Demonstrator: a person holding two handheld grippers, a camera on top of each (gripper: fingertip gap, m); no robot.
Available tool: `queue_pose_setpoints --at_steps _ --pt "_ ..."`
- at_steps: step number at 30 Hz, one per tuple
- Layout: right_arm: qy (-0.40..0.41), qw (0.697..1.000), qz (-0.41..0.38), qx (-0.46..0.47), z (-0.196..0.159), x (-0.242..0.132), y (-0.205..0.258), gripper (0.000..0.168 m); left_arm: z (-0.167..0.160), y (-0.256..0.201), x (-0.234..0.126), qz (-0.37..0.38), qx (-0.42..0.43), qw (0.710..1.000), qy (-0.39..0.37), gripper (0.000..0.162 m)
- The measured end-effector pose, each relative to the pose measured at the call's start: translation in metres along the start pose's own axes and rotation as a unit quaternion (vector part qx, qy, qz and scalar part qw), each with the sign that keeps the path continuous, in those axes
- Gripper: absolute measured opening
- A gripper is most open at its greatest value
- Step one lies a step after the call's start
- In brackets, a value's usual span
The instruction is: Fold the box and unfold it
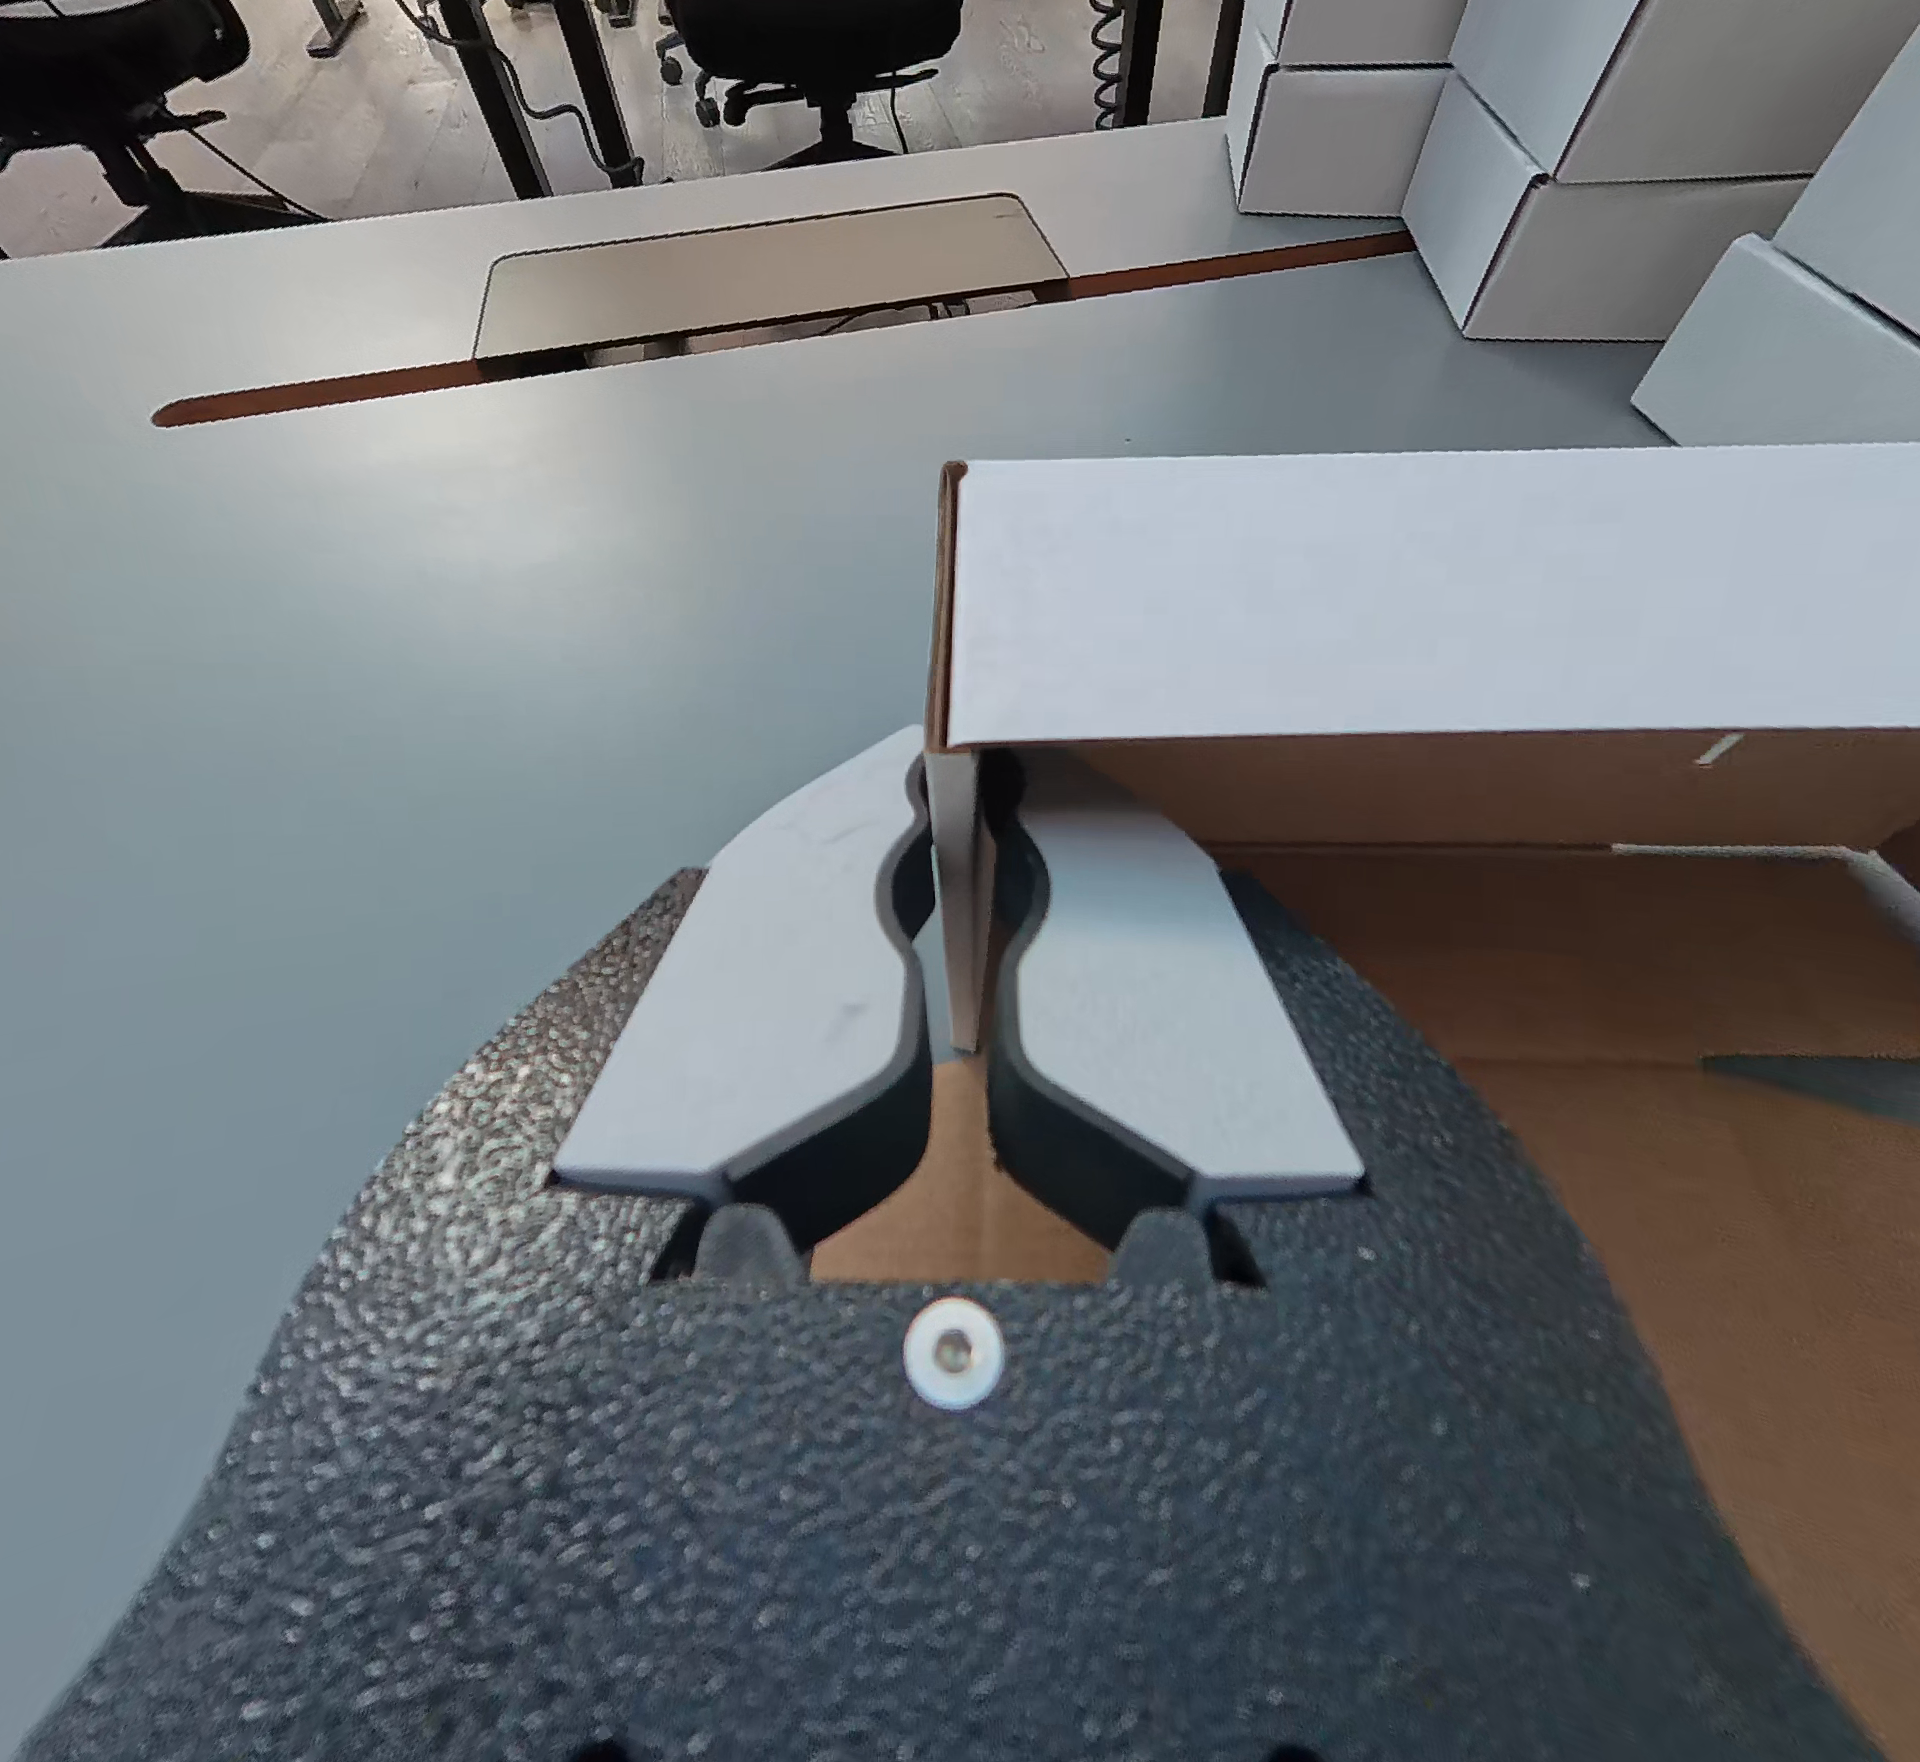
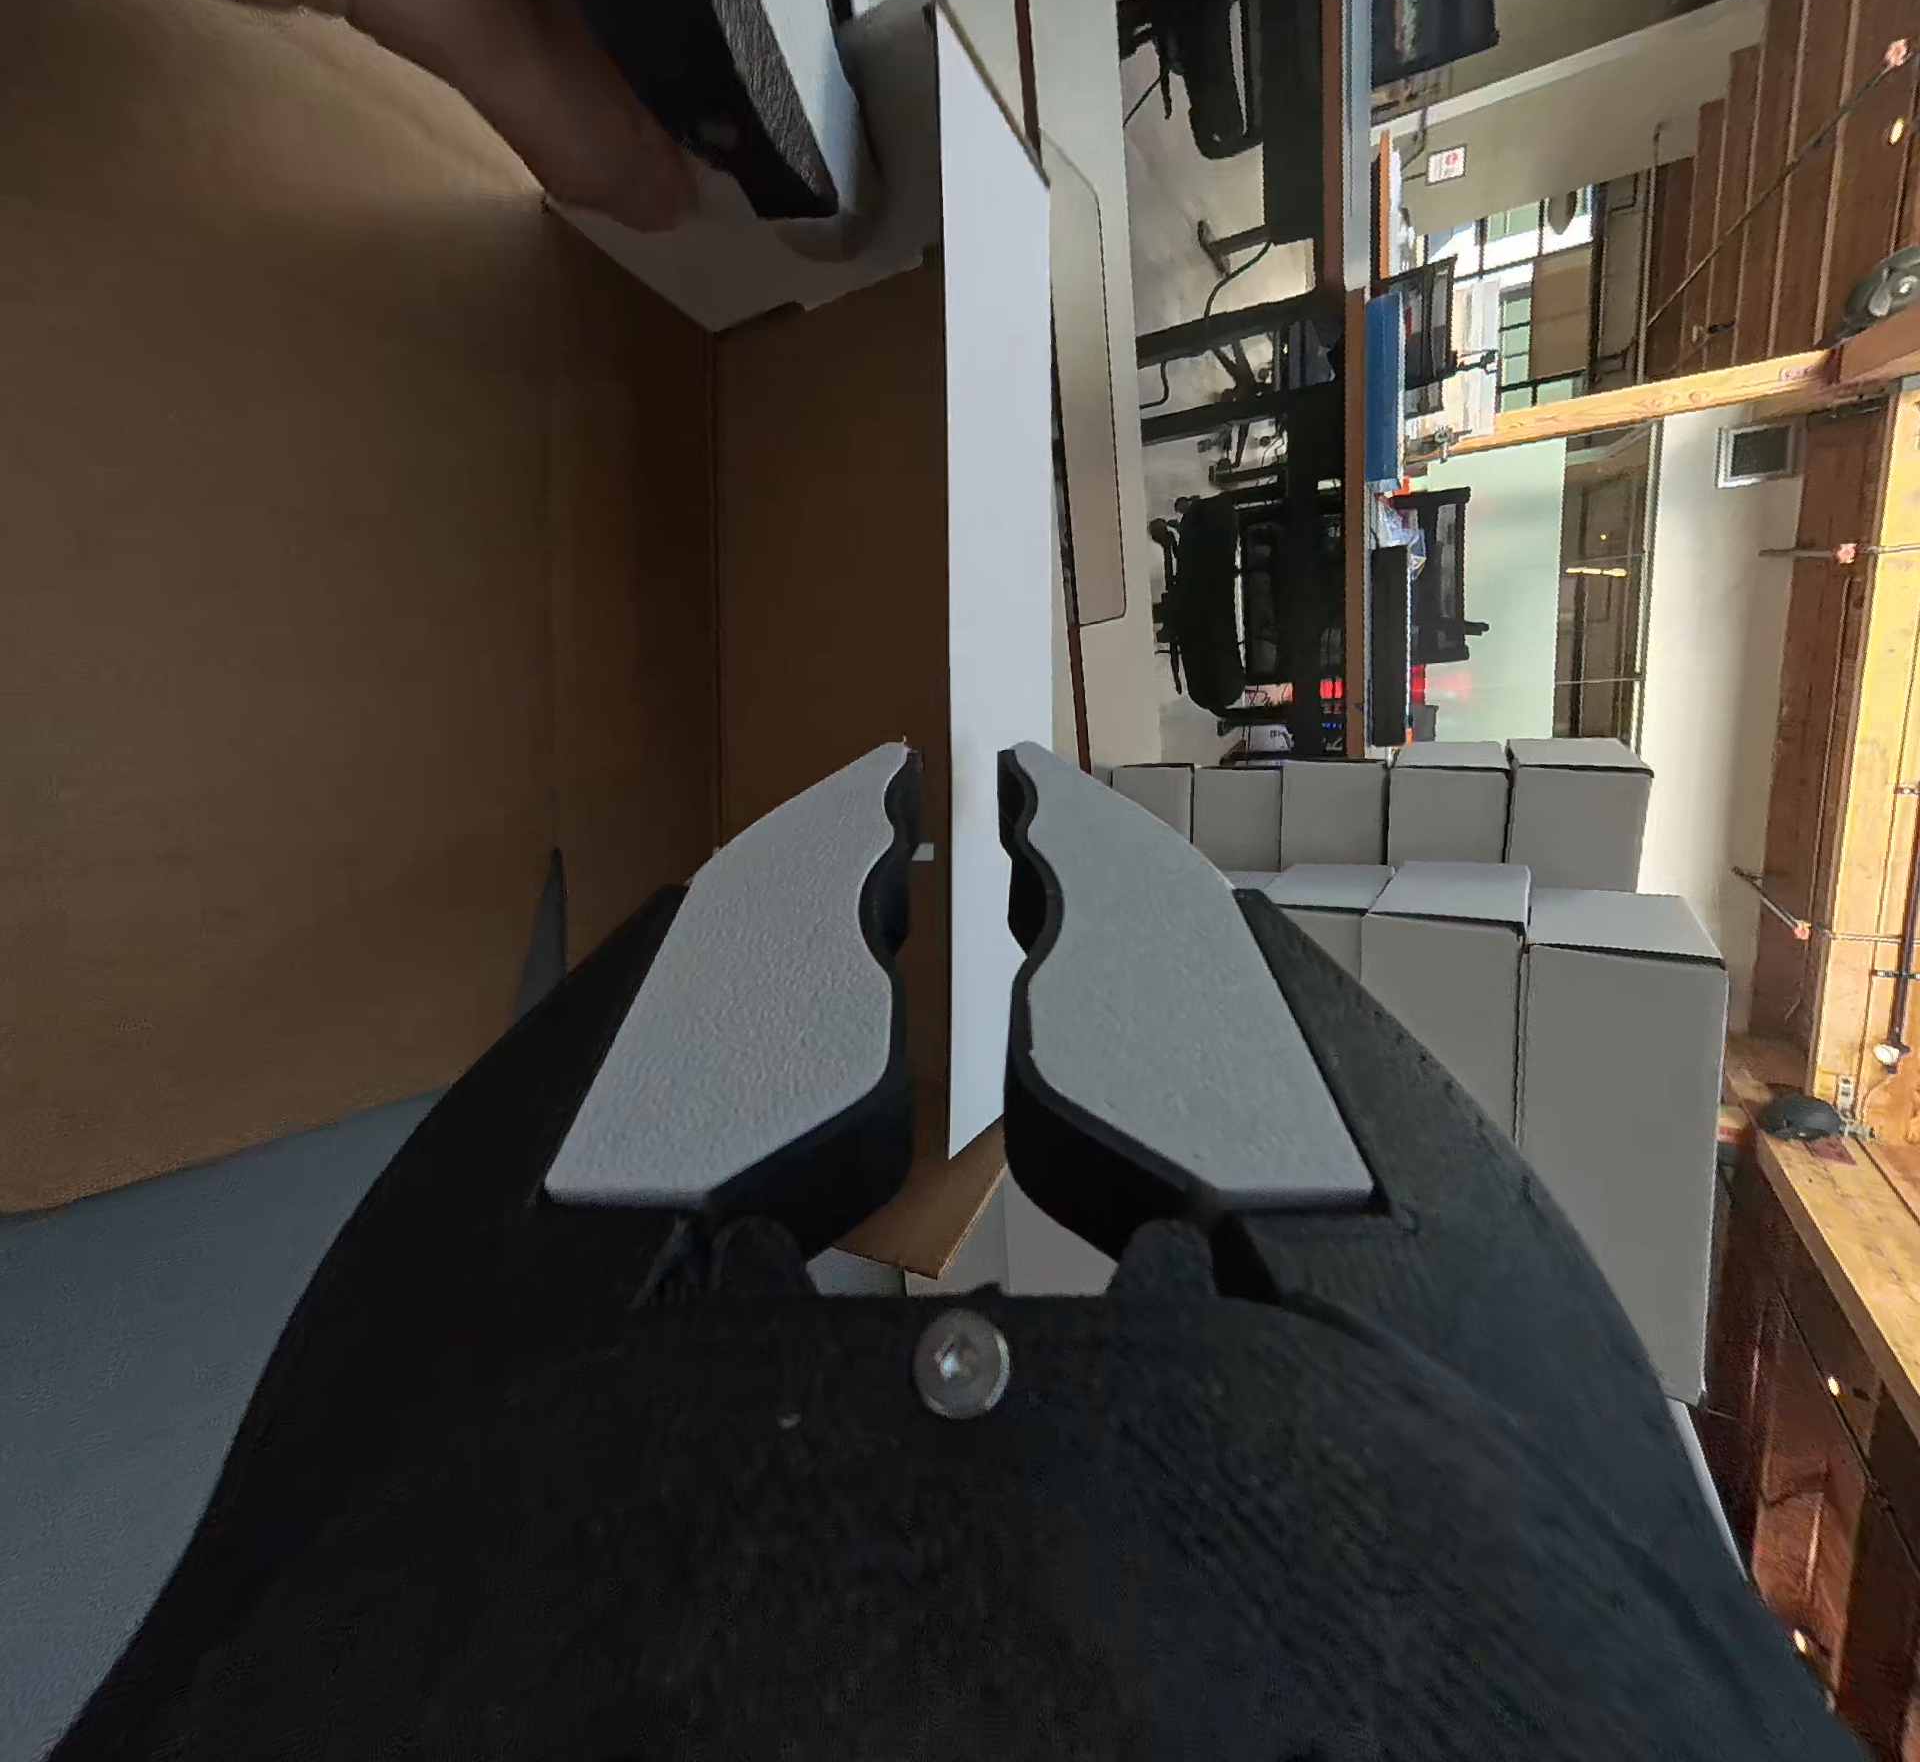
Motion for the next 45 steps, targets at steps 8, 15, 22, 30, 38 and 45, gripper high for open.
queue_pose_setpoints --at_steps 8,15,22,30,38,45 --pt "-0.108 0.990 -0.081 0.042 0.048 0.004 -0.024 0.000 0.000 0.000 0.000 0.005 0.004 1.000 0.001 0.007" --pt "-0.023 0.998 -0.054 -0.003 0.040 0.042 0.006 0.000 0.000 -0.001 0.000 0.006 0.008 1.000 0.001 0.007" --pt "-0.022 0.996 -0.091 -0.005 0.040 0.040 0.008 0.000 0.000 -0.001 0.000 -0.001 0.002 1.000 -0.001 0.006" --pt "-0.044 0.970 -0.227 0.076 0.007 -0.015 -0.010 0.000 -0.001 0.002 0.000 -0.014 -0.018 1.000 -0.003 0.006" --pt "0.042 0.978 -0.199 0.051 -0.034 -0.010 -0.017 0.000 -0.002 0.006 -0.001 -0.014 -0.041 0.999 -0.004 0.006" --pt "0.078 0.982 -0.163 0.056 -0.034 0.000 -0.002 0.000 -0.003 0.009 -0.002 -0.022 -0.063 0.998 -0.010 0.006"
Point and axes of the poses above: each gripper's, where its closed fingertips meet, x out along the fingers, z out of its top, y = z × x across the jaws, the point moved 4 cm from there along -x, back along the fingers, and after that the axes turned 14 degrees about x, right-handed, at the moved point
